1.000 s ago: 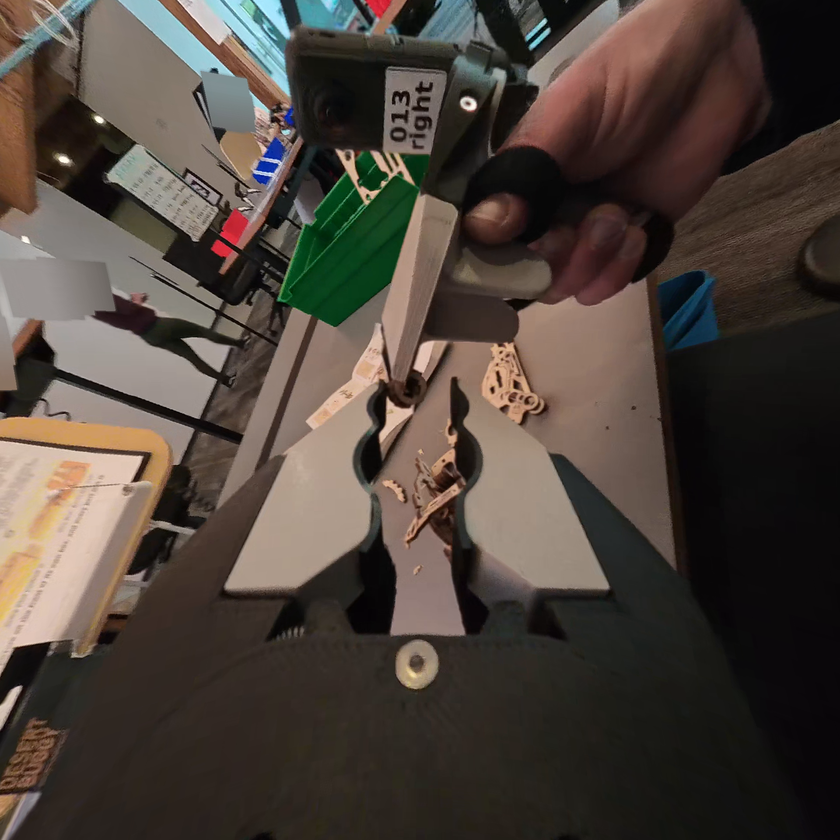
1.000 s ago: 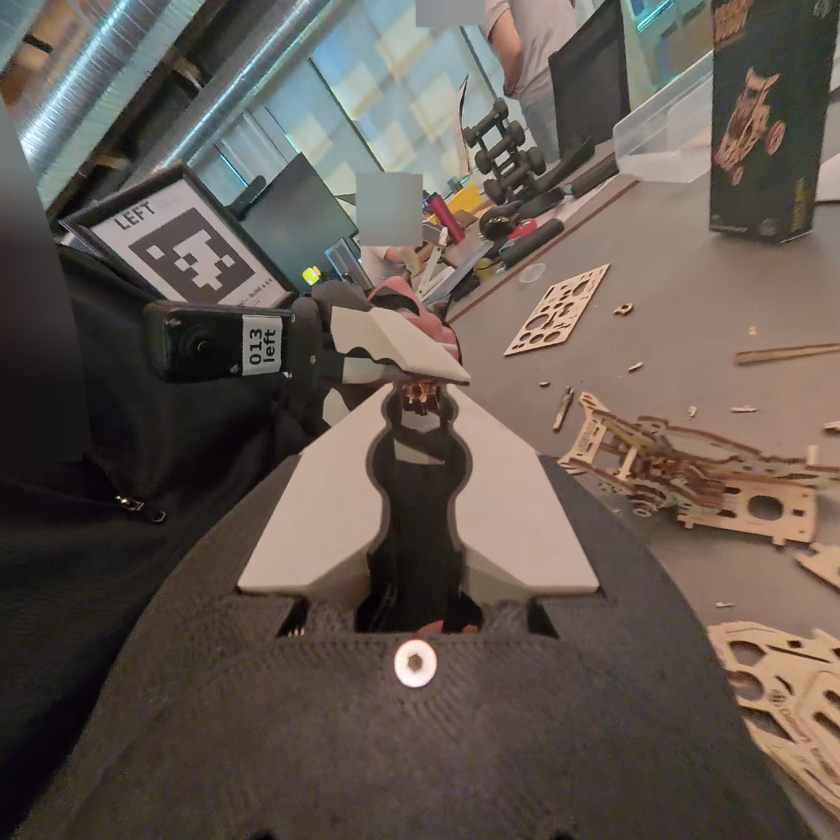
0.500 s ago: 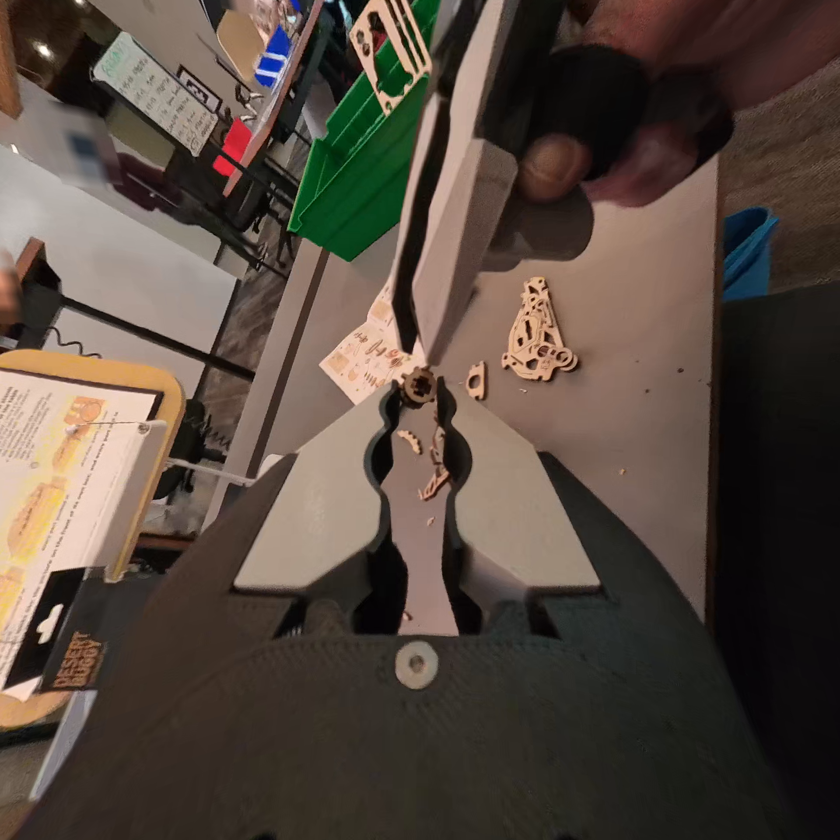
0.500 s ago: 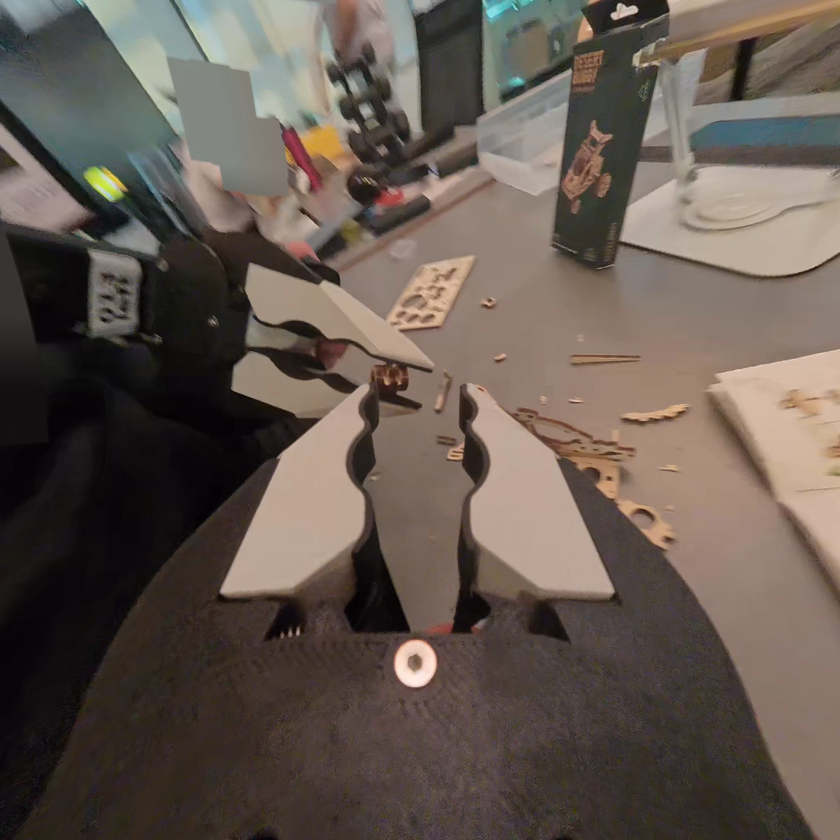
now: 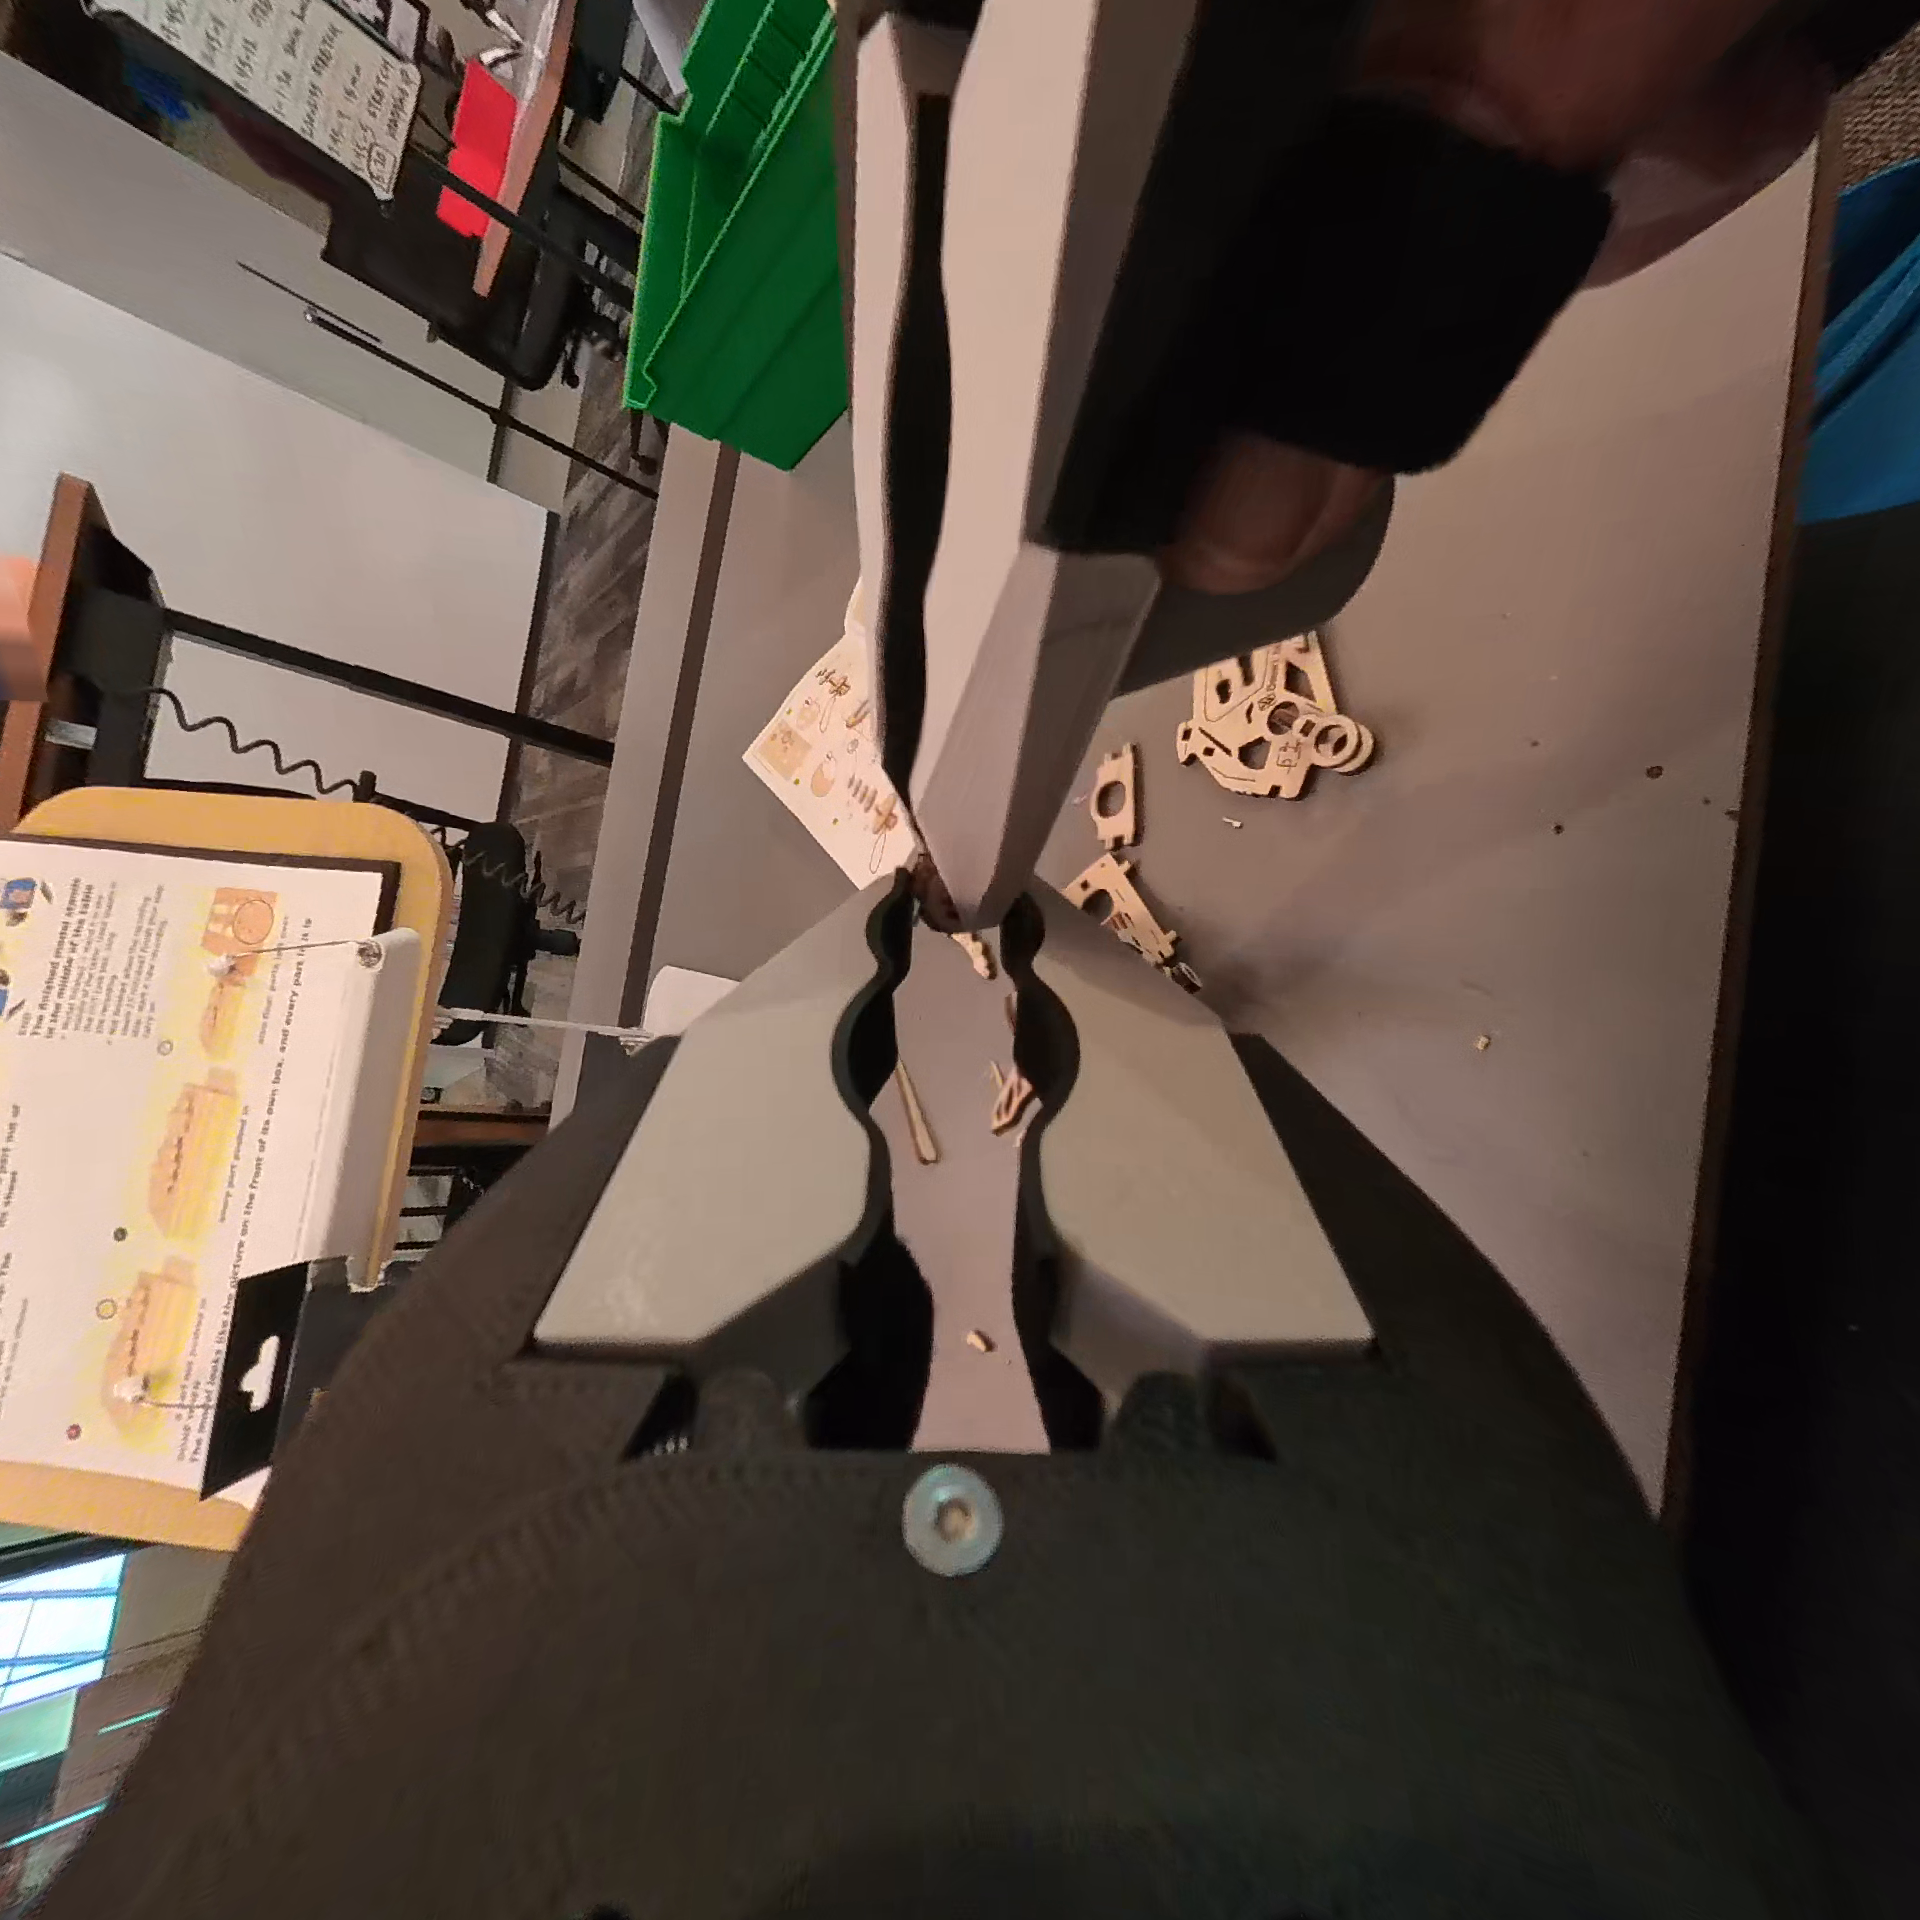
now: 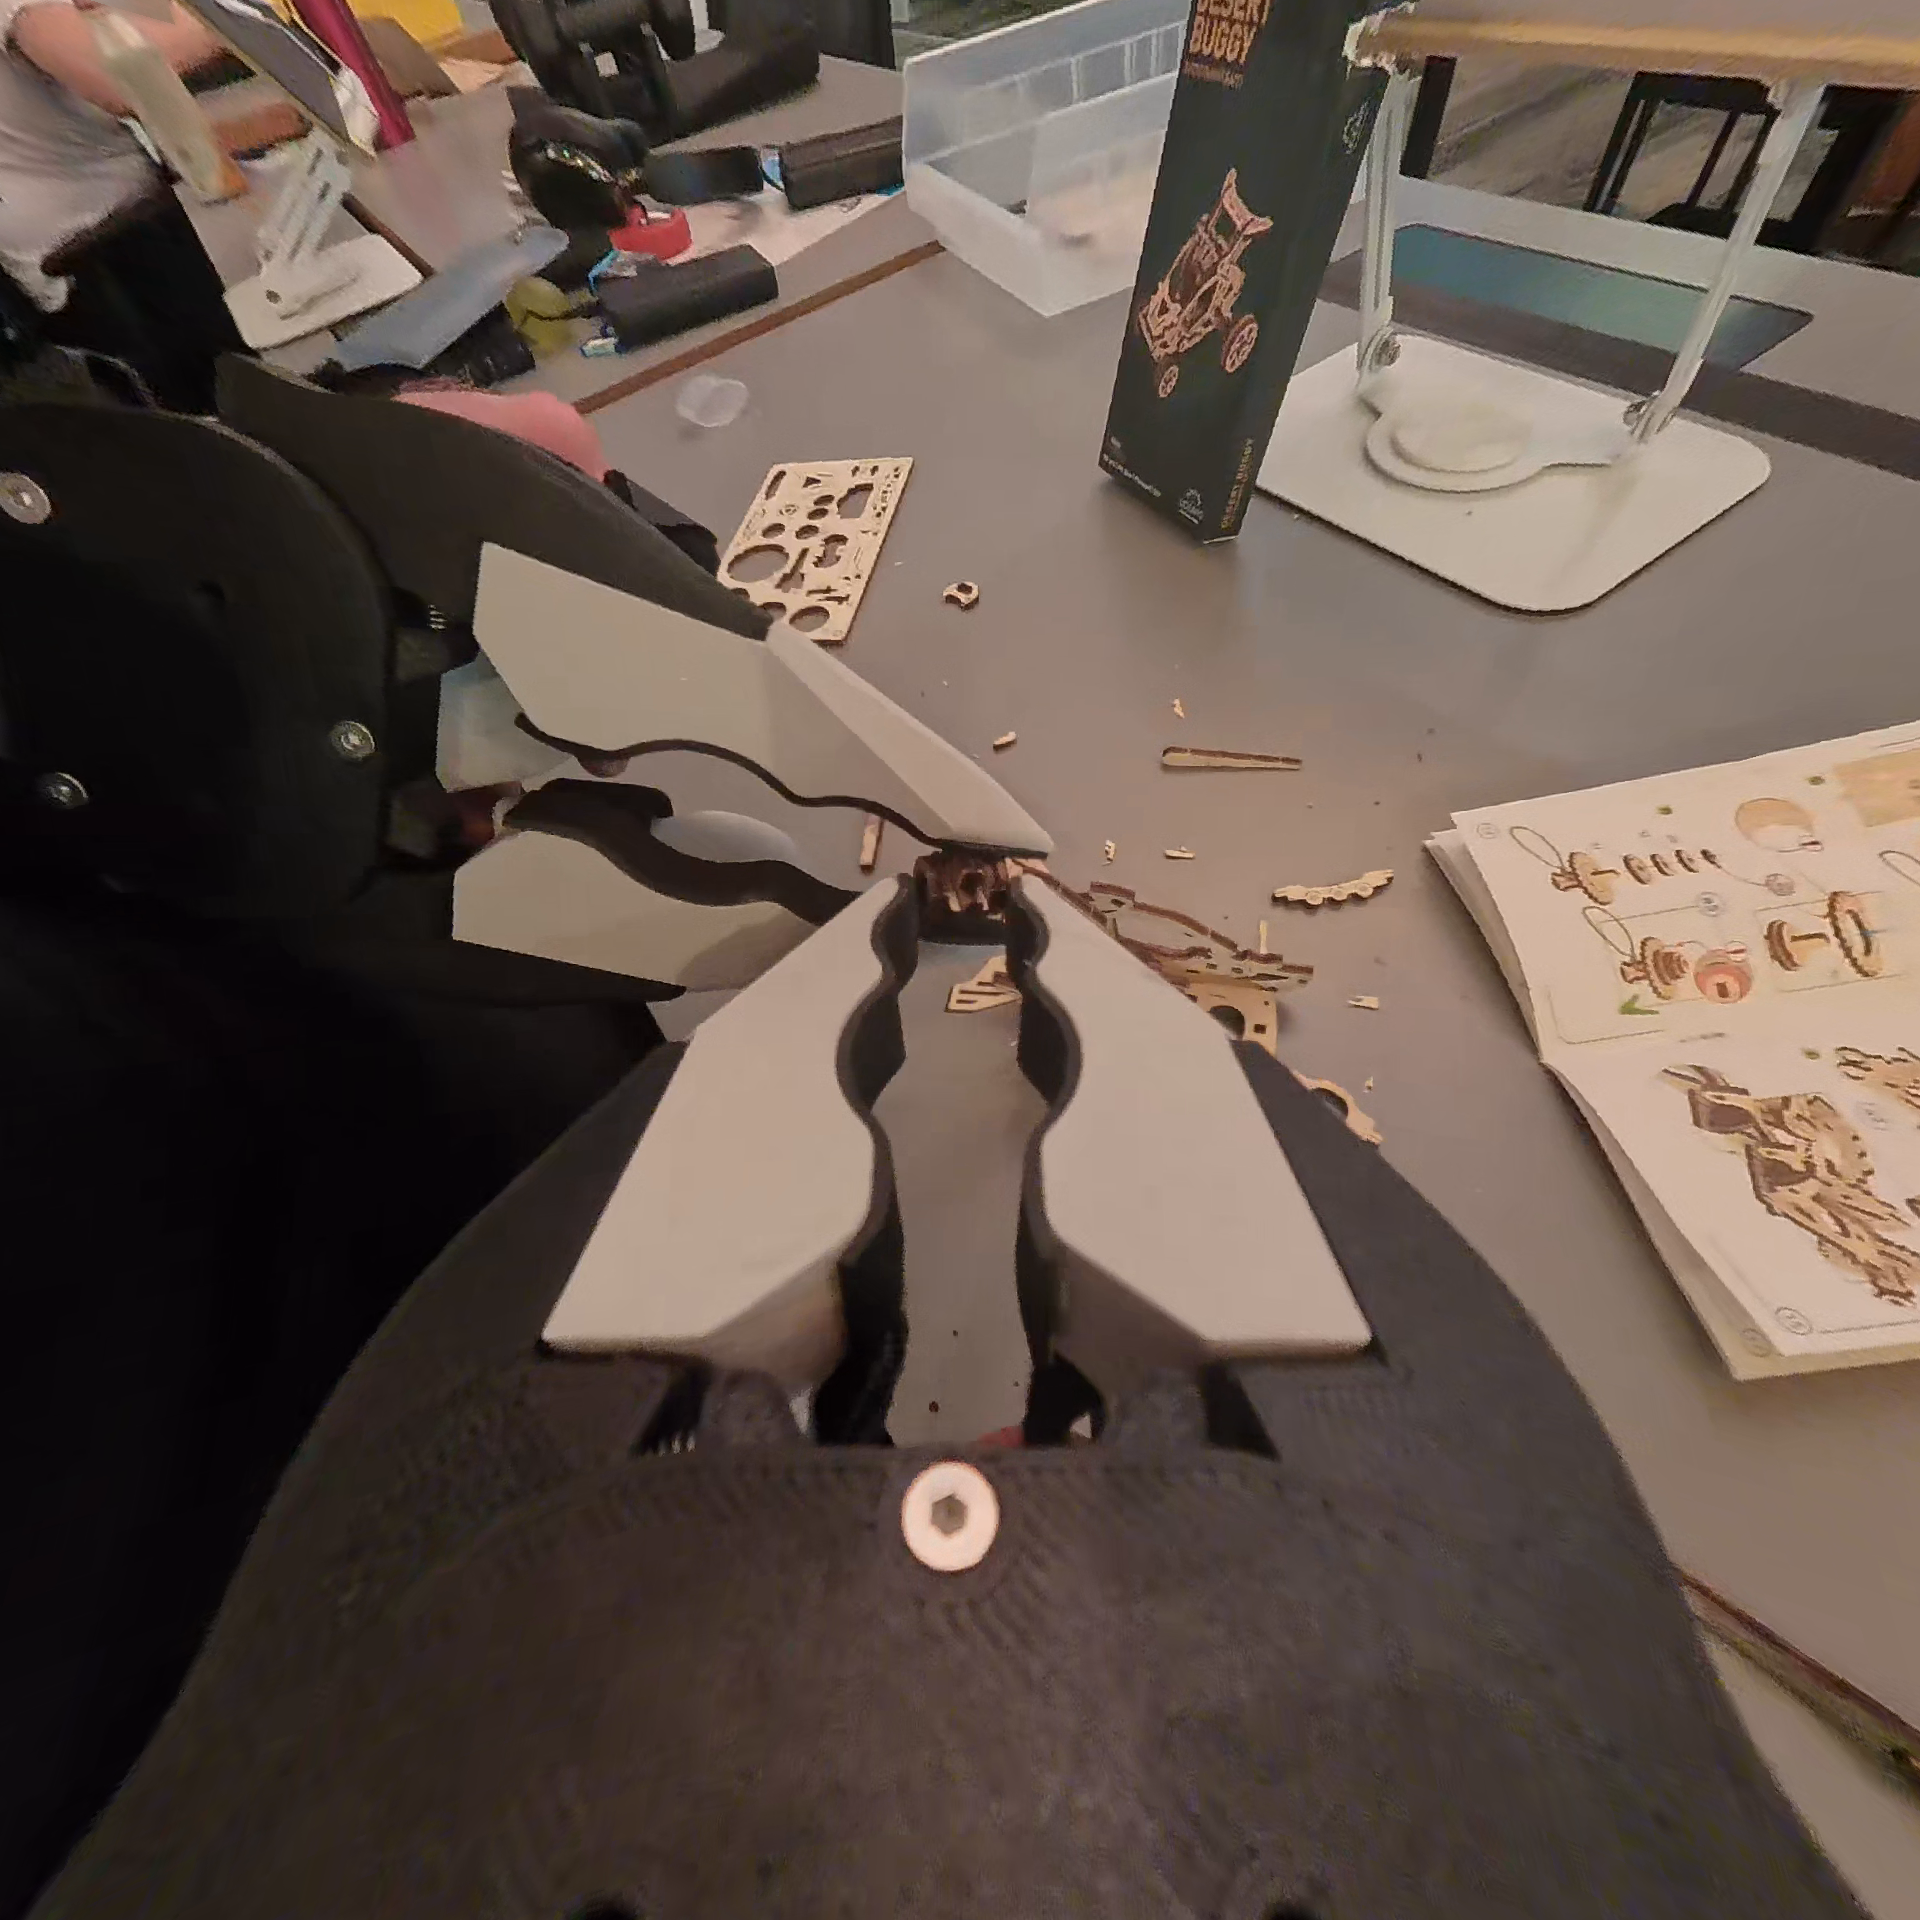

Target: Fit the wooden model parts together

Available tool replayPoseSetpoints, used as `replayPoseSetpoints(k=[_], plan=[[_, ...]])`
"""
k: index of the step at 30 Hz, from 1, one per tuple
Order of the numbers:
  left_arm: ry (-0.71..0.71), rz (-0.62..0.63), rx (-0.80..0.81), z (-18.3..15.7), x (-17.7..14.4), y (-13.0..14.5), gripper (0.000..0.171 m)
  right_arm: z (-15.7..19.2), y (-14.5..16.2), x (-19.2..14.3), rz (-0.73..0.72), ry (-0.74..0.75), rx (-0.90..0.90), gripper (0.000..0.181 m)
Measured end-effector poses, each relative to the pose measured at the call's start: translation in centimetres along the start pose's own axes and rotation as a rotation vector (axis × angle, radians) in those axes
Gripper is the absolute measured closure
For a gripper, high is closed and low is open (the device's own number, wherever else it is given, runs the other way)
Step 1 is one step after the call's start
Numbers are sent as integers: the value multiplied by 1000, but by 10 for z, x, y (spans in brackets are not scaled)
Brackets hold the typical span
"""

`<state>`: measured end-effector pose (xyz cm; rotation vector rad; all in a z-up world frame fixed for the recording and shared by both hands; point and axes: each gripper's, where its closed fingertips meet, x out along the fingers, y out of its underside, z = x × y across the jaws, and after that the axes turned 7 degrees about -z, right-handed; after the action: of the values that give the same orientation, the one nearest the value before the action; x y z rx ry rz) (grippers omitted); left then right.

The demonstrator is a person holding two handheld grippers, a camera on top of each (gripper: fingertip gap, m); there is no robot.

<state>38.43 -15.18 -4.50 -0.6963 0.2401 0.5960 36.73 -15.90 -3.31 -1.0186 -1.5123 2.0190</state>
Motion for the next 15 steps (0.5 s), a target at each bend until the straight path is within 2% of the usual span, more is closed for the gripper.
replayPoseSetpoints(k=[4, 9, 11, 13, 15], plan=[[9, -26, -8, -1, 0, -2, 157, 1, 0, -1, -16, -60, 78, 168], [24, -149, -49, -1, -6, -15, 158, 8, -6, -10, -102, -358, 434, 169], [31, -182, -70, -2, -6, -18, 159, 10, -7, -14, -114, -457, 518, 169], [45, -170, -79, -2, -4, -15, 159, 9, -7, -14, -125, -492, 542, 168], [39, -123, -81, 0, -1, -9, 159, 0, -5, -11, -127, -417, 479, 165]])
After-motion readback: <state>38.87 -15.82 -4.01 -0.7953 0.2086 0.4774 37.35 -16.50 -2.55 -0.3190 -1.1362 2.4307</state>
